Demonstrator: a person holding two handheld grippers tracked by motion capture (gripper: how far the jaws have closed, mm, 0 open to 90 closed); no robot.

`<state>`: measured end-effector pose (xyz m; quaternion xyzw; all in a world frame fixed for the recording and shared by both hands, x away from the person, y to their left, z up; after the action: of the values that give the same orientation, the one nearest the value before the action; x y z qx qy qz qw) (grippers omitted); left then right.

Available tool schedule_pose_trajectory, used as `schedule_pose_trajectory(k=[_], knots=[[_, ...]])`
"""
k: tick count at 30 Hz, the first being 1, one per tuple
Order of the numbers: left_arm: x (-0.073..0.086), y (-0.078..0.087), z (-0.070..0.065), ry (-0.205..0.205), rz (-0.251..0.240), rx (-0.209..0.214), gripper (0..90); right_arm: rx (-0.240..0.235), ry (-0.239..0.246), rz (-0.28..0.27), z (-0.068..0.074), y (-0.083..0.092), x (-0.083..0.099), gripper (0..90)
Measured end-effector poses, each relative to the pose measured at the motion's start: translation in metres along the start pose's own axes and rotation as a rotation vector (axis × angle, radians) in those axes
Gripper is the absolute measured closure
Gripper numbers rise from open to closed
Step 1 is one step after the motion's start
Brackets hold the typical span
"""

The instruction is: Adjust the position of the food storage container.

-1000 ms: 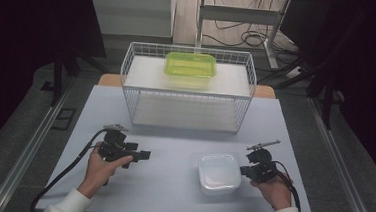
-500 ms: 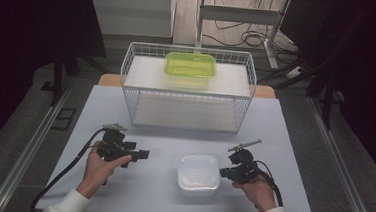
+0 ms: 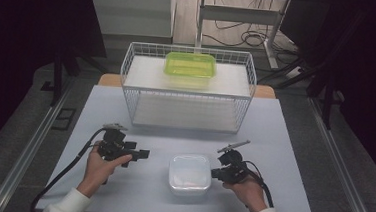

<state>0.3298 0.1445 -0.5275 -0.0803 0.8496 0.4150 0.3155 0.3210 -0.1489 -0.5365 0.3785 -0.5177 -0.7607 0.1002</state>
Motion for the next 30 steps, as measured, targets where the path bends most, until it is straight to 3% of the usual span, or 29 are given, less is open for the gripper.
schedule_pose_trajectory(k=[9,12,13,18,21,24,30], knots=[[-0.002,0.000,0.001,0.002,-0.005,0.015,25.2,-0.047,0.030,-0.014,0.003,0.002,0.002,88.8],[0.001,0.003,-0.001,-0.022,-0.006,-0.004,25.1,-0.041,0.022,-0.028,-0.007,0.009,0.004,88.7],[0.002,0.004,-0.002,-0.031,-0.010,-0.006,25.1,-0.024,0.002,-0.053,-0.016,0.017,0.006,88.3],[0.001,0.012,-0.010,-0.019,-0.050,0.027,25.1,-0.028,-0.005,-0.127,-0.022,0.032,0.006,85.8],[0.002,0.015,-0.014,-0.017,-0.060,0.048,24.5,-0.049,-0.015,-0.166,-0.029,0.039,0.003,74.2],[0.003,0.016,-0.019,-0.007,-0.068,0.083,23.6,-0.075,-0.047,-0.199,-0.035,0.042,0.001,49.3],[0.007,0.015,-0.024,0.001,-0.055,0.100,22.9,-0.077,-0.035,-0.260,-0.036,0.045,0.000,30.8]])
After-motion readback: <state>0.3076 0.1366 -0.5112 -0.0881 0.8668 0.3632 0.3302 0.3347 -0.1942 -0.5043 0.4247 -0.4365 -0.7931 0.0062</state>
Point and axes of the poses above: each handheld gripper's, and its own axes: y roughly backward along the jaws, x roughly out of its underside, z roughly to its left, the point moved 7 cm from there along -y, roughly forward along the jaws, and after that the axes turned 3 degrees about y, right-handed, at the moved point
